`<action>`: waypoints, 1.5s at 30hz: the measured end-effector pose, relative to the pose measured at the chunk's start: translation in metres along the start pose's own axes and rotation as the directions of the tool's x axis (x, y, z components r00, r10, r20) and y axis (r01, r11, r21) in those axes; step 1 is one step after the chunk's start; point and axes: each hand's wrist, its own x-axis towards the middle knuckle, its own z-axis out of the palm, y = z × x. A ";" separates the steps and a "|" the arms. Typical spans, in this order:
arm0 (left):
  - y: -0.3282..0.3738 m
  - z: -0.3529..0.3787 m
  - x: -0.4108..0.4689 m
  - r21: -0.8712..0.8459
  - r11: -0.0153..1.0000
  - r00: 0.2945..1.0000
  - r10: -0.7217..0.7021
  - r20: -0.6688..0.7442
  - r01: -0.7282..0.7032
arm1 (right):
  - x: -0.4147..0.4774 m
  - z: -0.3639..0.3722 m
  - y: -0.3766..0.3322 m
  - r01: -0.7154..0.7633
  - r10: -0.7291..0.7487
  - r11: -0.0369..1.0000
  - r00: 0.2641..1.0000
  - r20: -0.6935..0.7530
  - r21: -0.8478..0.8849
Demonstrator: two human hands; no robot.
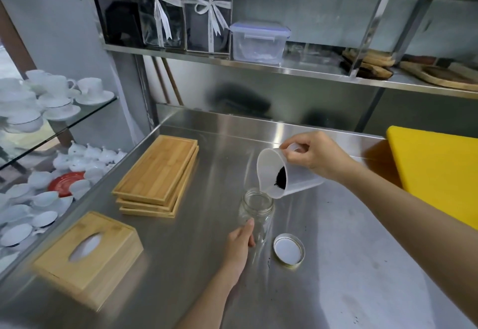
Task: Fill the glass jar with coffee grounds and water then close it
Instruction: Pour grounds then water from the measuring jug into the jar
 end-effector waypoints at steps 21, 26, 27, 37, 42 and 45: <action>0.000 0.000 -0.002 0.032 0.999 1.000 0.009 -0.004 -0.009 | 0.001 0.018 -0.013 0.253 -0.252 0.954 0.967 0.032 -0.161; 0.001 0.001 -0.001 0.035 0.999 1.000 -0.002 -0.009 0.002 | 0.003 0.021 -0.012 0.285 -0.280 0.941 0.959 0.051 -0.184; 0.001 0.001 -0.002 0.036 0.999 1.000 -0.002 -0.006 0.002 | 0.004 0.022 -0.012 0.285 -0.281 0.940 0.959 0.049 -0.188; 0.005 0.000 -0.006 0.032 0.999 1.000 -0.015 0.002 0.015 | 0.008 0.027 -0.010 0.316 -0.319 0.927 0.947 0.018 -0.204; 0.002 0.000 -0.003 0.041 0.999 1.000 -0.016 0.001 0.016 | 0.010 0.027 -0.008 0.308 -0.311 0.929 0.950 0.021 -0.206; 0.001 0.000 -0.003 0.031 0.999 1.000 -0.025 0.000 0.025 | 0.011 0.028 -0.007 0.323 -0.327 0.924 0.945 0.015 -0.203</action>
